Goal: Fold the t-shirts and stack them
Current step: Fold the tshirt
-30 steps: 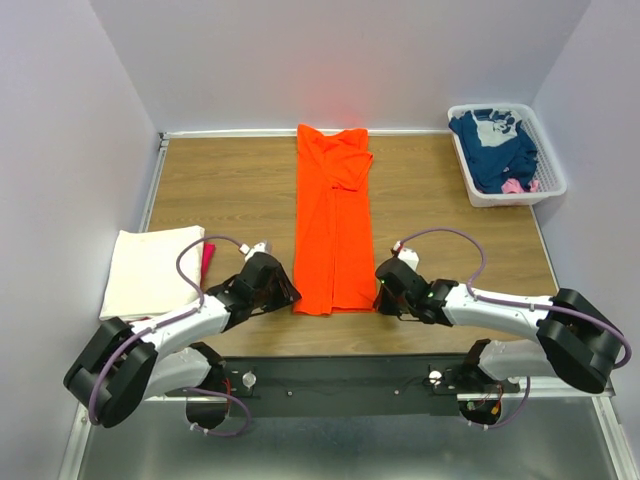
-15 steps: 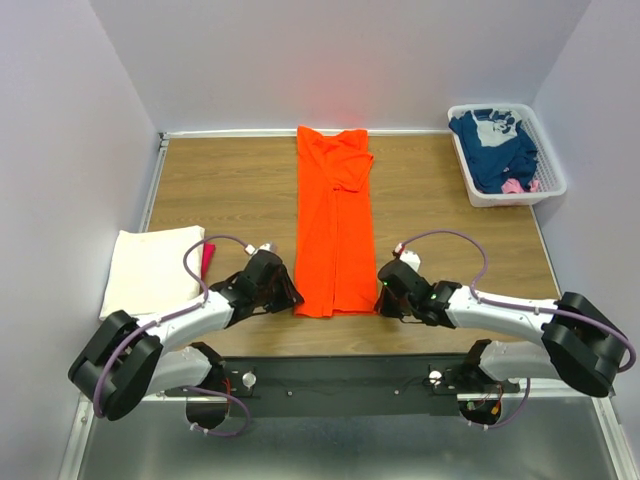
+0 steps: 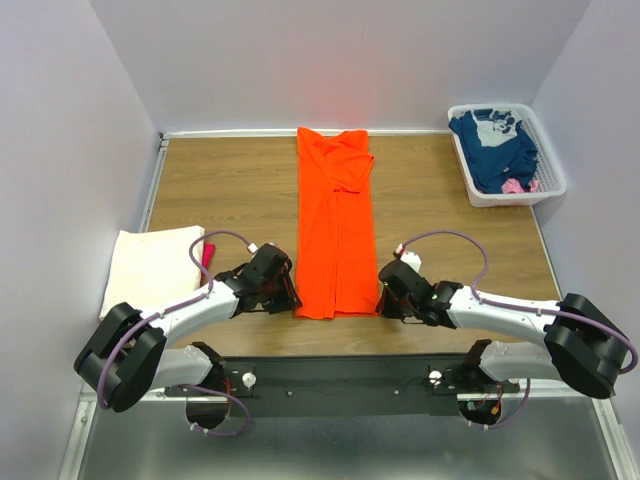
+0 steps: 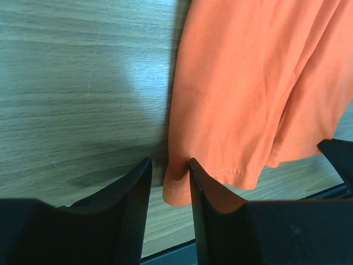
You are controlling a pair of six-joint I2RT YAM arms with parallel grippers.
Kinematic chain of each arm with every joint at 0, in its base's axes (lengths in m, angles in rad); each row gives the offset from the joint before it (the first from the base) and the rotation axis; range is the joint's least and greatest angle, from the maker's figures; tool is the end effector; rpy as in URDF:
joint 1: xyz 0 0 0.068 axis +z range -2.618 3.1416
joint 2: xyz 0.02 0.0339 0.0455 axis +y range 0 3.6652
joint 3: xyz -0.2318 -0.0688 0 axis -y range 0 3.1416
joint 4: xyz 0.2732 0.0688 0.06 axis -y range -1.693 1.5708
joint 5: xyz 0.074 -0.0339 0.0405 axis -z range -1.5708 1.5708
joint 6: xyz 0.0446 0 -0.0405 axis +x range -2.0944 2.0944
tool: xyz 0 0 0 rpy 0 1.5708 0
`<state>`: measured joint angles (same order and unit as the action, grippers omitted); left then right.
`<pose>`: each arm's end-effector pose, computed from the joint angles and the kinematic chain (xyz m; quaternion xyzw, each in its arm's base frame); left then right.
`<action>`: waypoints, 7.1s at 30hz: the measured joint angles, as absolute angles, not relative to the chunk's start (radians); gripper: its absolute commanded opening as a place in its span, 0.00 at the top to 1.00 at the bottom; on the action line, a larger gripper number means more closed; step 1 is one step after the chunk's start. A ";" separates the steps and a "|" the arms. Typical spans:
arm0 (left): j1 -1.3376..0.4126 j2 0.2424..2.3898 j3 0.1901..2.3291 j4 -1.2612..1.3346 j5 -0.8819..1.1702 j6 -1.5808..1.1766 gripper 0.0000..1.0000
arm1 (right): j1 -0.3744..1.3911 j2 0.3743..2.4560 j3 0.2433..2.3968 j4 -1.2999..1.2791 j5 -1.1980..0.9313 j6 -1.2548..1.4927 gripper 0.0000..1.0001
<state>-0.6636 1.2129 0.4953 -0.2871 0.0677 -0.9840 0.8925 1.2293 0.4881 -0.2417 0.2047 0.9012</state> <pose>0.1932 -0.1549 0.0962 -0.1437 0.9489 -0.2269 0.1658 0.1637 0.1887 0.0938 0.0337 0.9520 0.1642 0.2563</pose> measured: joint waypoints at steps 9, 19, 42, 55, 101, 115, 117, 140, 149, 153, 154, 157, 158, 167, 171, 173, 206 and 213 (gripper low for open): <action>-0.671 1.219 0.495 -0.297 0.080 -0.980 0.71 | 0.889 1.231 0.503 -0.273 0.203 0.888 0.89; -0.696 1.240 0.480 -0.245 0.125 -0.962 0.94 | 0.888 1.239 0.525 -0.299 0.197 0.879 0.90; -0.513 1.511 0.835 -0.125 0.178 -0.698 1.00 | 0.699 1.619 1.052 -0.335 0.256 0.670 0.98; -0.424 1.803 1.121 -0.027 0.223 -0.692 1.00 | 0.540 1.871 1.324 -0.282 0.261 0.590 1.00; -0.279 1.932 1.425 -0.041 0.229 -0.664 0.68 | 0.379 2.084 1.587 -0.219 0.131 0.478 0.47; -0.344 2.092 1.580 -0.150 0.089 -0.571 0.37 | 0.451 2.161 1.676 -0.209 0.146 0.373 0.48; -0.342 2.116 1.628 -0.181 0.064 -0.550 0.37 | 0.451 2.162 1.676 -0.211 0.163 0.363 0.48; -0.342 2.260 1.757 -0.262 0.063 -0.448 0.40 | 0.450 2.162 1.671 -0.210 0.229 0.338 0.48; -0.343 2.260 1.757 -0.254 0.072 -0.439 0.46 | 0.450 2.162 1.666 -0.210 0.239 0.338 0.48; -0.343 2.260 1.756 -0.251 0.076 -0.436 0.50 | 0.450 2.162 1.666 -0.210 0.242 0.338 0.48; -0.343 2.260 1.756 -0.250 0.080 -0.435 0.51 | 0.450 2.162 1.666 -0.210 0.243 0.338 0.48; -0.343 2.261 1.756 -0.247 0.088 -0.434 0.54 | 0.450 2.162 1.666 -0.210 0.243 0.337 0.48; -0.343 2.262 1.756 -0.245 0.091 -0.434 0.55 | 0.450 2.162 1.666 -0.210 0.243 0.336 0.48; -0.343 2.276 1.755 -0.229 0.112 -0.434 0.69 | 0.450 2.162 1.666 -0.210 0.243 0.315 0.47; -0.343 2.276 1.752 -0.224 0.123 -0.435 0.79 | 0.450 2.164 1.666 -0.210 0.243 0.312 0.47; -0.343 2.276 1.747 -0.220 0.126 -0.437 0.84 | 0.450 2.168 1.666 -0.209 0.242 0.312 0.47; -0.333 2.135 1.632 -0.173 0.133 -0.465 1.00 | 0.450 2.197 1.667 -0.209 0.230 0.344 0.96; -0.312 2.127 1.613 -0.170 0.124 -0.474 1.00 | 0.450 2.165 1.667 -0.196 0.243 0.346 0.96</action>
